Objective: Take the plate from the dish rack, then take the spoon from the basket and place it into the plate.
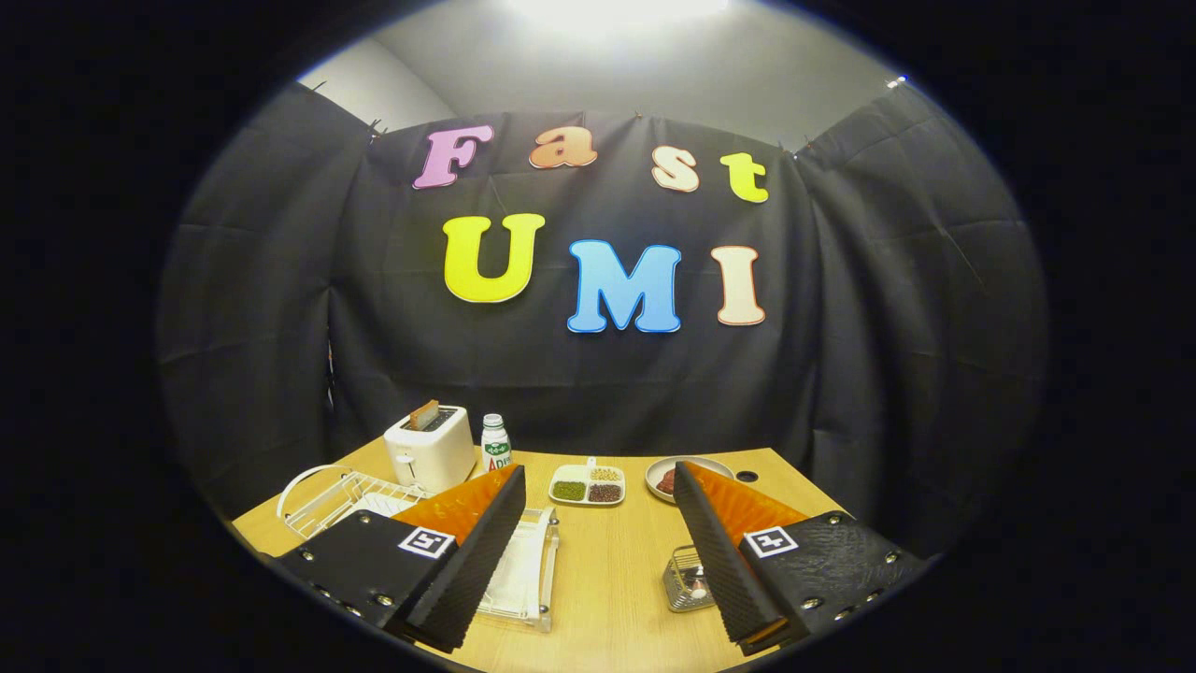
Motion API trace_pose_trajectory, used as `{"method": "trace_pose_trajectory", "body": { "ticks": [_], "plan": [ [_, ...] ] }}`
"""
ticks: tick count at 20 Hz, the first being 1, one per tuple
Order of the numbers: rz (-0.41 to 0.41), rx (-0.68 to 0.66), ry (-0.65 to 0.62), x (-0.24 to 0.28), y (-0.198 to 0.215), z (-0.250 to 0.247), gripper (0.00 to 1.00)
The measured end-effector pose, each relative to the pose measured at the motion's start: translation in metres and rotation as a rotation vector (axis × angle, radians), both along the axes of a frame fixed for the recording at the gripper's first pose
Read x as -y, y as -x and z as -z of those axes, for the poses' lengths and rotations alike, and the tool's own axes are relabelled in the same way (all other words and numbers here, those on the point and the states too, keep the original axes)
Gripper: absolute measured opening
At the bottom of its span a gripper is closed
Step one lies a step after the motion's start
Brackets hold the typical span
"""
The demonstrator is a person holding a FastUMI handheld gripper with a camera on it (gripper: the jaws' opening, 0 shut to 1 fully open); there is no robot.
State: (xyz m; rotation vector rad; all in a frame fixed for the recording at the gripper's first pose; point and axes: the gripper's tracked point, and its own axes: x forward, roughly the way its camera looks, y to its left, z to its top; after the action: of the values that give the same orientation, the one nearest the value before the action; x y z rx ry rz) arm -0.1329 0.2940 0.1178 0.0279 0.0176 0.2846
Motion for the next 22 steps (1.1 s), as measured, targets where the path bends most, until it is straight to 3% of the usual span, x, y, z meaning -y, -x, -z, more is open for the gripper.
{"method": "trace_pose_trajectory", "body": {
  "ticks": [12,22],
  "plan": [
    [0.022,-0.089,0.021,-0.086,-0.034,0.009,0.97],
    [0.054,-0.247,0.032,-0.146,-0.061,0.064,0.97]
  ]
}}
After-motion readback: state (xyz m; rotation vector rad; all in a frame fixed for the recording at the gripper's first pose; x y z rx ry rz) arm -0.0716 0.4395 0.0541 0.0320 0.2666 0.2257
